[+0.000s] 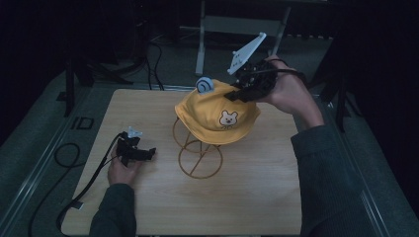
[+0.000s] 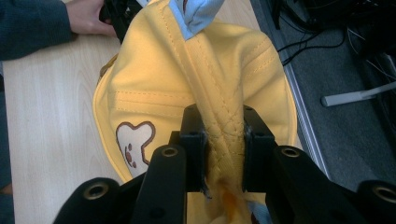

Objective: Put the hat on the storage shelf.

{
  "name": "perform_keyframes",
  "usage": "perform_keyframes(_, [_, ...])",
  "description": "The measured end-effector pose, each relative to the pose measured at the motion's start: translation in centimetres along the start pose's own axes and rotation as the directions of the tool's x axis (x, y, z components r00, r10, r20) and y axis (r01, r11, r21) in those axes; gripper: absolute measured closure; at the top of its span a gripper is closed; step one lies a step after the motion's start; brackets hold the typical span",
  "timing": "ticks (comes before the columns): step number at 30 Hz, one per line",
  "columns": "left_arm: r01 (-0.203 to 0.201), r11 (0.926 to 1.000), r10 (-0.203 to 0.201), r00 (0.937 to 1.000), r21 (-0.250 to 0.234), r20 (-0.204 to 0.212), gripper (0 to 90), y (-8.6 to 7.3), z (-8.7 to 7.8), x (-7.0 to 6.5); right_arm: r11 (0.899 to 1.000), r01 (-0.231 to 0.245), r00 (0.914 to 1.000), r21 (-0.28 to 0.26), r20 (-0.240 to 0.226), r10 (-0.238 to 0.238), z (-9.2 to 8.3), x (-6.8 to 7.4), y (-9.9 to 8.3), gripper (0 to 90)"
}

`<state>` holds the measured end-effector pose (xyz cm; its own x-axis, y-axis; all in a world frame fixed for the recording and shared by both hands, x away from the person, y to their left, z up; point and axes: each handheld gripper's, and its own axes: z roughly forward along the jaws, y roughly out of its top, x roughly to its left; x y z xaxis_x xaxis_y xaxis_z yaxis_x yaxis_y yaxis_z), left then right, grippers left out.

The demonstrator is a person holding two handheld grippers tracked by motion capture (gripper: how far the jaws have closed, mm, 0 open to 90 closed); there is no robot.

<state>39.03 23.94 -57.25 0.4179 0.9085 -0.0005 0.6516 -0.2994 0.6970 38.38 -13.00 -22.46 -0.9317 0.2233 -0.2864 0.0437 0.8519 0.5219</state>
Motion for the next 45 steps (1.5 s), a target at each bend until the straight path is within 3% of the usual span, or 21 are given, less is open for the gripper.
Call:
perform_keyframes(26, [0.001, 1.0000, -0.001, 1.0000, -0.001, -0.001, 6.0, 0.0, 0.0, 0.0, 0.998, 0.005, 0.9997, 0.058, -0.025, -0.004, 2.5, 0.2, 1.9, 74.7])
perform_keyframes(45, [0.000, 1.0000, 0.000, 1.0000, -0.001, -0.001, 6.0, 0.0, 0.0, 0.0, 0.994, 0.048, 0.9970, 0.097, -0.066, -0.041, 4.7, 1.1, 3.7, 74.3])
